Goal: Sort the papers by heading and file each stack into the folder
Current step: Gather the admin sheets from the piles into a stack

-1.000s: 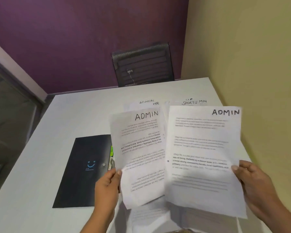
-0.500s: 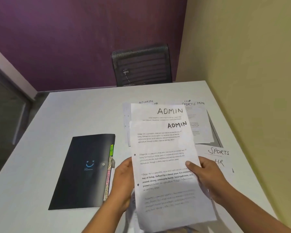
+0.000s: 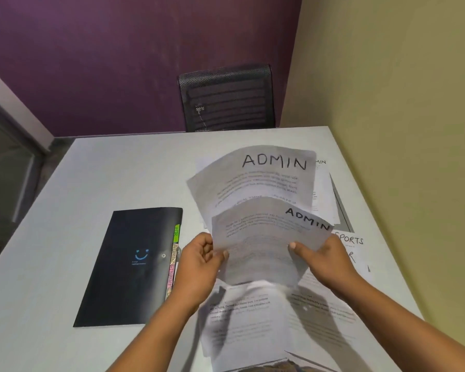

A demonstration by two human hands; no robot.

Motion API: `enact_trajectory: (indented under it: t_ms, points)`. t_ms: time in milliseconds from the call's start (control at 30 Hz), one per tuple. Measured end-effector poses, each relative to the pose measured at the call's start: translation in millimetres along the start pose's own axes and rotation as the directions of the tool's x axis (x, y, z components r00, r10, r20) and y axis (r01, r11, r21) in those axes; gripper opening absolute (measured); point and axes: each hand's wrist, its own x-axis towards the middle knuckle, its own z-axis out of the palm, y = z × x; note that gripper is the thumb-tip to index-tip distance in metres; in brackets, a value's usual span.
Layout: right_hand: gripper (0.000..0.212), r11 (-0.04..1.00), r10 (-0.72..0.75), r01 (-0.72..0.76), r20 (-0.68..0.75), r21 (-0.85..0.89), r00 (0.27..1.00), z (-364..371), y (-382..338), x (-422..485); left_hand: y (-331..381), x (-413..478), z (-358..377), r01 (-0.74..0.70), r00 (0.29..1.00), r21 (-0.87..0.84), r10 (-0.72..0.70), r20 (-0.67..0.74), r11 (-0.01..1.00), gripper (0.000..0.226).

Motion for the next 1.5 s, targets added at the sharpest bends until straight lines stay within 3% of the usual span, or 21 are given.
enact_trajectory:
  t_ms: [100,300,467,767,1000,1100,1133,1233,1267,1400,1500]
  points:
    - [0.024,0.998,-0.004,0.006,-0.031,0.07,1.0,4,-3,1,-1,3,1,-0.092,0.996,0.105,0.091,0.015,0.99,0.033]
    - [0.032,0.995,-0.044,0.043,0.006,0.088,0.999,8,2,-4,-13,7,-2,-0.164,0.985,0.29,0.172,-0.001,0.943,0.031]
    - [0.035,0.999,-0.035,0.035,0.006,0.019,0.999,10,17,-8,-25,5,-1,-0.16,0.987,0.296,0.162,0.019,0.942,0.035]
    - [0.027,0.995,-0.073,0.076,-0.054,0.064,0.996,2,11,-14,-21,3,5,-0.22,0.973,0.243,0.229,-0.007,0.945,0.019]
    - [0.034,0.997,-0.059,0.056,-0.057,-0.05,0.997,19,22,-17,-20,-5,-3,-0.109,0.994,0.202,0.102,0.048,0.973,0.033]
    - [0.063,0.989,-0.077,0.067,-0.067,-0.131,0.995,27,5,-18,-7,0,-14,-0.131,0.991,0.137,0.135,-0.015,0.982,0.028]
    - [0.062,0.988,-0.097,0.089,-0.06,-0.125,0.993,29,3,-17,-3,3,-18,-0.137,0.989,0.114,0.143,-0.046,0.984,0.027]
    - [0.018,0.992,-0.104,0.101,-0.039,-0.076,0.994,38,-1,-11,7,10,-32,-0.145,0.986,0.026,0.147,-0.077,0.989,0.022]
    - [0.012,0.993,-0.098,0.095,-0.051,-0.066,0.994,43,-7,-11,12,12,-37,-0.154,0.986,0.005,0.154,-0.07,0.988,0.022]
    - [0.015,0.996,-0.076,0.082,-0.109,0.045,0.991,63,-22,-4,21,22,-60,-0.2,0.98,-0.036,0.2,-0.013,0.979,0.025]
    - [0.018,0.991,-0.028,0.049,-0.167,0.124,0.986,68,-21,-1,1,34,-65,-0.145,0.986,-0.017,0.146,0.087,0.989,0.025]
